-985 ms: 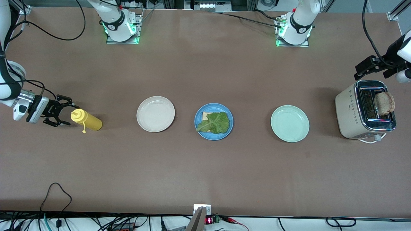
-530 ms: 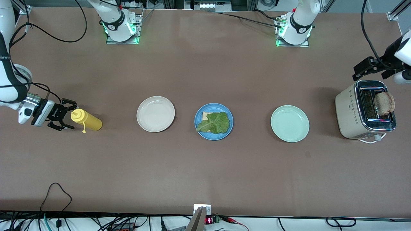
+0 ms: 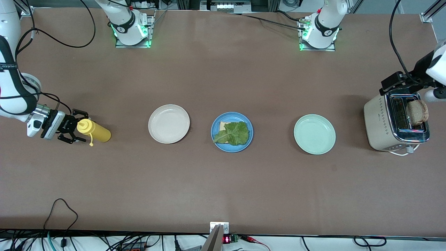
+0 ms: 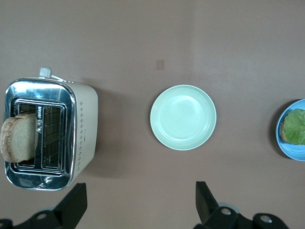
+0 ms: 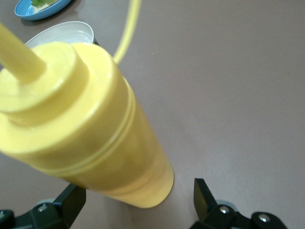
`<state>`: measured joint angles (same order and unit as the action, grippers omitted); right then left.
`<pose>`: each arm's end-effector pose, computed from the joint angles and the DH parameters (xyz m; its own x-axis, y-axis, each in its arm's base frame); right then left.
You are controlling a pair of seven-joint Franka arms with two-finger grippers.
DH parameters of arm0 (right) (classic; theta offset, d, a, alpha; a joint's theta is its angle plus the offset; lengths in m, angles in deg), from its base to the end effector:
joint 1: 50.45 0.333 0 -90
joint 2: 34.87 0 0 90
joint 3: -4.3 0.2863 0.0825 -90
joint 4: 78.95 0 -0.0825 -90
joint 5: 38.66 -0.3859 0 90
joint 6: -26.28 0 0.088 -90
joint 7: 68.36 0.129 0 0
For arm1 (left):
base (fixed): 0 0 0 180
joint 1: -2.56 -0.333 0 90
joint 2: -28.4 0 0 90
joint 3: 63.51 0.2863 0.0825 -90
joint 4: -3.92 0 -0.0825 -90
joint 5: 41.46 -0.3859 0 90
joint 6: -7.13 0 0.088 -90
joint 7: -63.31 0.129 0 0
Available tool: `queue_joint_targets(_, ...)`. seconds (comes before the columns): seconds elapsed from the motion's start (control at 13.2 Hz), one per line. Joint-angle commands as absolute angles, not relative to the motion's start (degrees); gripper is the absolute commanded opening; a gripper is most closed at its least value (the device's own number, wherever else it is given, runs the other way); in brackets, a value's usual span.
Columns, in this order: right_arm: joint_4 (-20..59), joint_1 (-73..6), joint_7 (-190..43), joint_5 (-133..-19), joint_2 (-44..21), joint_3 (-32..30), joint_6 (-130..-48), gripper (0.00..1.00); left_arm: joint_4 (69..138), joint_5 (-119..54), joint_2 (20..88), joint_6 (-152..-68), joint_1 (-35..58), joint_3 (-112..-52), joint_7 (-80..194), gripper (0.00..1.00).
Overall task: Make sandwich in blue plate with both arms
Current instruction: 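Grasp the yellow mustard bottle with the right gripper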
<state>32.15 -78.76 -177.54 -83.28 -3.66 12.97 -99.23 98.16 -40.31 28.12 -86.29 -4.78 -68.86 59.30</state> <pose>0.5610 -0.1578 0.1472 0.5064 0.6224 0.5968 0.8520 -0.4679 -0.2348 0.5583 0.0168 0.5455 0.9943 0.1057 -0.0108 0.1059 -0.9942 0.0189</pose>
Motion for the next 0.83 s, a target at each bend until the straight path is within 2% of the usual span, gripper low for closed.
queue_joint_targets(0.0,32.05,-78.67,-178.57,-85.32,-3.58,14.31,-100.98,1.00,97.17,-39.44,28.13,-86.21,-0.45,-64.93,59.79,1.00)
queue_joint_targets(0.15,32.05,-78.49,-178.49,-85.33,-3.40,14.40,-101.34,1.00,97.26,-39.52,28.14,-86.38,1.94,-62.90,59.71,1.00)
queue_joint_targets(0.76,32.14,-76.74,-177.70,-86.90,-2.79,14.84,-102.13,1.00,100.24,-39.70,27.35,-87.44,1.07,-63.42,61.20,1.00)
